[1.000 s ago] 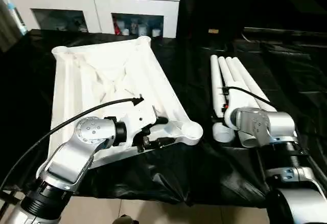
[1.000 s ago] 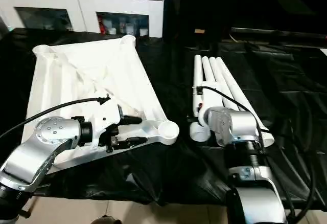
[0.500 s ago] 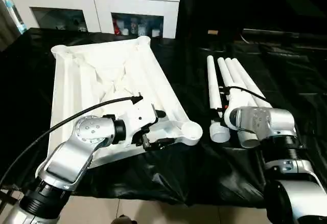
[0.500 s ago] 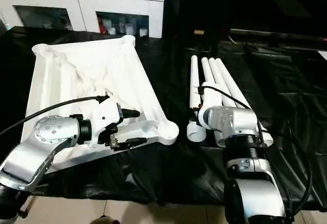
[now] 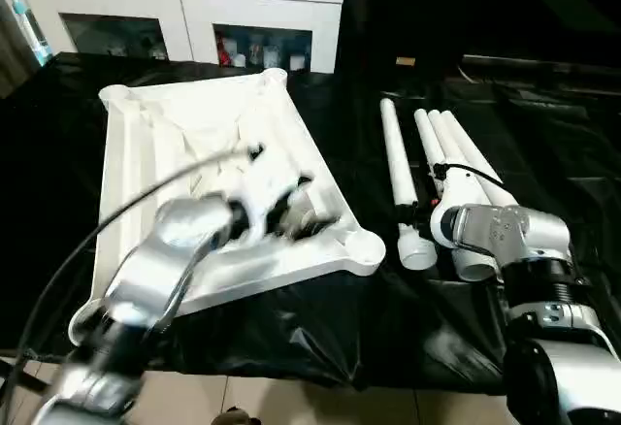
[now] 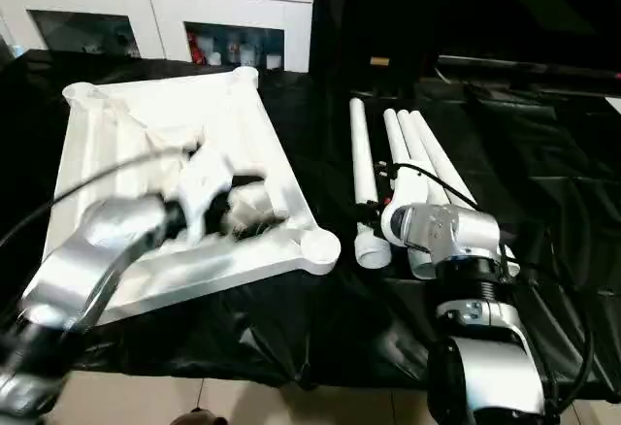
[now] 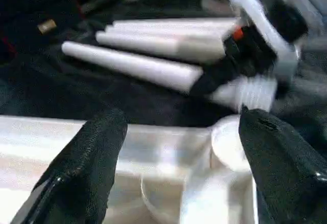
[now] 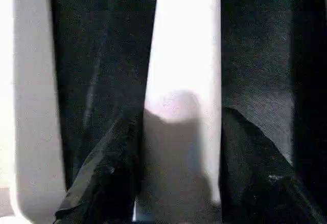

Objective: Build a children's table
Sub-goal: Pick table leg

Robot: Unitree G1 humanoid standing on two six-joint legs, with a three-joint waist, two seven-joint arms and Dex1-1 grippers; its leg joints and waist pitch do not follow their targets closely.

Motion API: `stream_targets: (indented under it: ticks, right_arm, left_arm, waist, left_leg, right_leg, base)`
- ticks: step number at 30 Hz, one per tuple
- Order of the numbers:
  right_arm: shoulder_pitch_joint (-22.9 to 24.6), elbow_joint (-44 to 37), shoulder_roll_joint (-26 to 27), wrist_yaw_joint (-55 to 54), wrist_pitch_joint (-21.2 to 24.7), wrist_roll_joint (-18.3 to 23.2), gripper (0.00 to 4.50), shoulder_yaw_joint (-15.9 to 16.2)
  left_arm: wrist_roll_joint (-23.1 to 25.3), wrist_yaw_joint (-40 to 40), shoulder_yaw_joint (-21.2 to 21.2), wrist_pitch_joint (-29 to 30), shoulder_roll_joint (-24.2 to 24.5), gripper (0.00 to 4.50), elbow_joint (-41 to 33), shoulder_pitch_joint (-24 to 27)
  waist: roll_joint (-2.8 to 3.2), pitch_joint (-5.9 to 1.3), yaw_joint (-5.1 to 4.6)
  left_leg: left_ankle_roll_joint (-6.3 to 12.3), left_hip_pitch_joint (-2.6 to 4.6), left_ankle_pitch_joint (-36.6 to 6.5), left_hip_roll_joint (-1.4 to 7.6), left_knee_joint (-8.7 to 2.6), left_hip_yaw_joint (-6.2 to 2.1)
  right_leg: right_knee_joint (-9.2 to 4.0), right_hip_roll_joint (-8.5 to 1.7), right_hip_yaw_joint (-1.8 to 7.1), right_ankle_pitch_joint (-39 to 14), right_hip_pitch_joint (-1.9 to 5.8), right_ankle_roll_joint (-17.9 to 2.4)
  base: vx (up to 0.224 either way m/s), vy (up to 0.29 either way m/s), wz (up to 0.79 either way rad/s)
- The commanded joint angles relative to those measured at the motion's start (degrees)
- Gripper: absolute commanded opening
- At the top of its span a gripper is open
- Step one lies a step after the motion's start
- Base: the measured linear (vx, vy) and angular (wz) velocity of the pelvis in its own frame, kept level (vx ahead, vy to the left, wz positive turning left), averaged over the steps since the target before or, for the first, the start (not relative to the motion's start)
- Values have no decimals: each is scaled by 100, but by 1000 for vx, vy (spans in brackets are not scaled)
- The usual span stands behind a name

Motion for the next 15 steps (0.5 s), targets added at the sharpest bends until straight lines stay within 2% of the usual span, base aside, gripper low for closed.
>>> stream_targets:
  ticks: [1, 2, 3, 4, 5, 6, 7, 8, 10, 11, 12, 13, 14, 15]
  right_arm:
    - [63, -446, -78, 354, -292, 242, 189, -83]
    - [320, -942, -80, 874, -748, 444, 189, -65]
    - [407, -1108, -82, 1044, -897, 506, 189, -55]
    - [523, -1319, -87, 1244, -1075, 566, 188, -24]
    - [727, -1663, -148, 1526, -1117, 658, 188, 52]
    - [761, -1718, -162, 1575, -1106, 679, 188, 61]
    - [972, -2055, -239, 1949, -1001, 897, 188, 50]
    - [1010, -2114, -252, 2025, -990, 944, 188, 37]
    - [1102, -2271, -273, 2188, -980, 1054, 188, 21]
    - [1188, -2454, -287, 2349, -934, 1205, 188, -13]
    - [1359, -2848, -320, 2643, -848, 1527, 188, -70]
    - [1406, -2971, -329, 2721, -810, 1638, 188, -88]
    - [1471, -3165, -345, 2830, -769, 1796, 188, -94]
    - [1483, -3193, -349, 2850, -772, 1818, 188, -91]
  left_arm:
    - [-154, 357, 203, 95, -219, 424, 205, -205]
    - [-268, 682, 393, 223, -543, 424, 446, -398]
    - [-315, 779, 457, 278, -648, 431, 519, -459]
    - [-405, 853, 535, 396, -766, 431, 580, -525]
    - [-614, 1078, 772, 791, -1035, 436, 736, -709]
    - [-653, 1129, 822, 860, -1087, 436, 772, -746]
    - [-928, 1556, 1217, 1260, -1443, 448, 1108, -1025]
    - [-971, 1603, 1269, 1300, -1489, 448, 1167, -1069]
    - [-1088, 1559, 1318, 1302, -1552, 450, 1185, -1111]
    - [-1305, 1492, 1419, 1439, -1630, 450, 1177, -1170]
    - [-1831, 1428, 1687, 1782, -1817, 450, 1146, -1288]
    - [-2005, 1400, 1775, 1965, -1864, 450, 1129, -1322]
    - [-2125, 1382, 1828, 2115, -1917, 450, 1078, -1347]
    - [-2136, 1384, 1835, 2131, -1927, 450, 1072, -1350]
  waist:
    - [21, -422, 18]
    - [13, -422, 26]
    - [3, -407, 39]
    - [6, -428, 69]
    - [-7, -431, 73]
    - [-16, -423, 92]
    - [-24, -410, 81]
    - [-14, -410, 102]
    - [-31, -393, 96]
    - [-11, -392, 96]
    - [24, -394, 107]
    - [-2, -394, 128]
    - [48, -394, 133]
    - [30, -391, 124]
  left_leg:
    - [-257, 114, -629, 229, -404, -55]
    - [-209, 110, -586, 217, -398, -48]
    - [-124, 100, -636, 229, -378, -22]
    - [-73, 120, -619, 245, -363, -42]
    - [58, 103, -513, 238, -369, -50]
    - [138, 104, -435, 232, -355, -44]
    - [193, 94, -459, 229, -353, -35]
    - [218, 113, -495, 235, -344, -39]
    - [283, 97, -600, 236, -365, -54]
    - [284, 96, -605, 240, -365, -57]
    - [278, 115, -603, 243, -355, -50]
    - [323, 102, -625, 247, -354, -59]
    - [321, 103, -621, 245, -357, -64]
    - [339, 101, -636, 253, -361, -71]
  right_leg:
    - [-322, -265, 181, 325, 276, -1278]
    - [-323, -261, 180, 369, 279, -1282]
    - [-344, -272, 197, 469, 289, -1268]
    - [-326, -297, 190, 529, 295, -1303]
    - [-324, -292, 178, 544, 299, -1349]
    - [-322, -283, 178, 556, 300, -1389]
    - [-335, -280, 174, 488, 309, -1465]
    - [-347, -287, 174, 429, 295, -1505]
    - [-397, -299, 170, 32, 294, -1507]
    - [-398, -301, 172, -12, 291, -1509]
    - [-384, -295, 177, 11, 282, -1547]
    - [-388, -296, 168, 28, 292, -1593]
    - [-382, -293, 167, 24, 287, -1598]
    - [-394, -281, 163, 22, 279, -1589]
  base:
    - [0, 0, 0]
    - [0, 0, 0]
    - [0, 0, 0]
    - [0, 0, 0]
    - [0, 0, 0]
    - [0, 0, 0]
    - [0, 0, 0]
    - [0, 0, 0]
    - [0, 0, 0]
    - [0, 0, 0]
    - [0, 0, 0]
    - [0, 0, 0]
    - [0, 0, 0]
    - [0, 0, 0]
